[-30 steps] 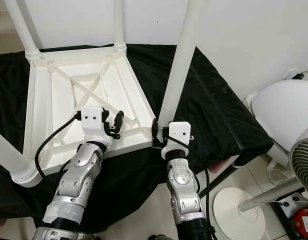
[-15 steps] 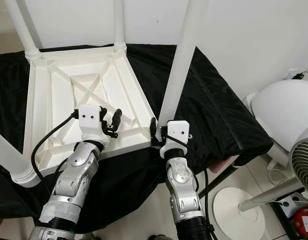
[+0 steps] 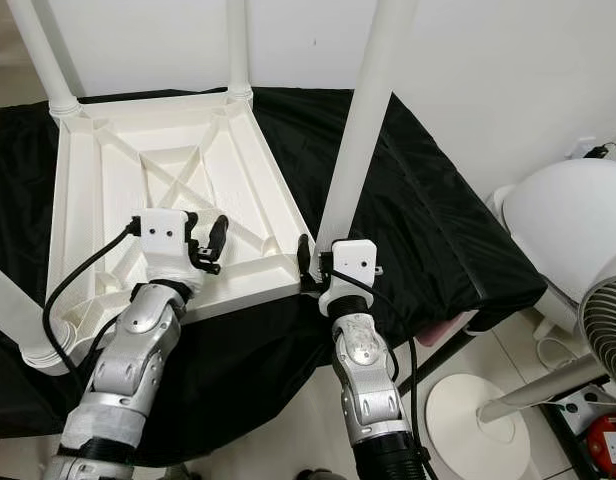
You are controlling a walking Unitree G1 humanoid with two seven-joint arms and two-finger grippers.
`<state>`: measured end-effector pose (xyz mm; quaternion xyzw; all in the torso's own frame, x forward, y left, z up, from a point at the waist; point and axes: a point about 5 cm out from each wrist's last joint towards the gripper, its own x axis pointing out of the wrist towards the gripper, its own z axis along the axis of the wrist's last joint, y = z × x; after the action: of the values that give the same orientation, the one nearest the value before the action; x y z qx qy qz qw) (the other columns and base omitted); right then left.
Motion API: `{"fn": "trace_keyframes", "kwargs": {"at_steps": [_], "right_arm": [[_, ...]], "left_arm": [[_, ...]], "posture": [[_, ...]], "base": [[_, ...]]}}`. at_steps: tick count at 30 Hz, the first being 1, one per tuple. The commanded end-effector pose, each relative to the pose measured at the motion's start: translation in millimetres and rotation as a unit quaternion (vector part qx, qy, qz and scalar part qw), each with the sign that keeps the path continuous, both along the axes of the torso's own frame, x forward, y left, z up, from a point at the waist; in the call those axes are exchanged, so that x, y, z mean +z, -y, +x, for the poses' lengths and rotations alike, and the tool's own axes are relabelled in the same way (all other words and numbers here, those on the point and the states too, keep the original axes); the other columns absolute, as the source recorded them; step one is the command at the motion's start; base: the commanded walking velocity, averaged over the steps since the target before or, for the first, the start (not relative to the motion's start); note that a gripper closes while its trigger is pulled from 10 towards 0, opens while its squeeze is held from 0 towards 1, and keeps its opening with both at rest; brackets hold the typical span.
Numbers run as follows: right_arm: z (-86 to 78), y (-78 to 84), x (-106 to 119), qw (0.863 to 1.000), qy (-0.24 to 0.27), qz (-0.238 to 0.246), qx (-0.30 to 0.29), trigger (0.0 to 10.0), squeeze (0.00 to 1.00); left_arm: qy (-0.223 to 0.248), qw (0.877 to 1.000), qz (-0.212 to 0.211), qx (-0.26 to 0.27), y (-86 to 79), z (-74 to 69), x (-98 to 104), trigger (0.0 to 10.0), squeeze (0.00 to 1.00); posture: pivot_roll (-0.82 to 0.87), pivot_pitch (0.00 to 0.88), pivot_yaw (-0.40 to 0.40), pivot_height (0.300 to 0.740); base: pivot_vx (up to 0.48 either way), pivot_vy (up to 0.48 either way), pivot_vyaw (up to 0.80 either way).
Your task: Building children table
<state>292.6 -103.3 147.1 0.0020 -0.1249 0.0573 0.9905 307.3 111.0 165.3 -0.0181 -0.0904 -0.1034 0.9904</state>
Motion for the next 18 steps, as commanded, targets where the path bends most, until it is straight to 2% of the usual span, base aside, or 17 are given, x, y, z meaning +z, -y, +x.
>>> {"fn": "trace_keyframes", "kwargs": {"at_steps": [1,5,9,18], "right_arm": [[0.9,0.2,-1,1.000,-0.001,0.001,0.003,10.0,0.00],[0.4,3.3,-1,1.000,0.001,-0.004,0.006,10.0,0.00],[-0.4,4.6,-2,1.000,0.001,-0.016,0.017,10.0,0.00],[-1.8,0.1,-3,0.998,0.000,-0.022,0.056,10.0,0.00]], "left_arm": [[0.002,0.998,0.012,-0.060,6.6,-4.4,-1,10.0,0.00],[0.002,0.997,0.034,-0.073,0.8,-7.9,-3,10.0,0.00],[0.006,0.992,0.056,-0.111,5.0,-13.8,-5,10.0,0.00],[0.011,0.992,0.049,-0.118,19.5,-5.6,-6,10.0,0.00]], "posture": [[0.03,0.103,-0.036,0.740],[0.03,0.104,-0.037,0.740],[0.03,0.104,-0.034,0.740],[0.00,0.104,-0.030,0.740]], "base": [[0.000,0.000,0.00],[0.000,0.000,0.00],[0.000,0.000,0.00],[0.000,0.000,0.00]]}}
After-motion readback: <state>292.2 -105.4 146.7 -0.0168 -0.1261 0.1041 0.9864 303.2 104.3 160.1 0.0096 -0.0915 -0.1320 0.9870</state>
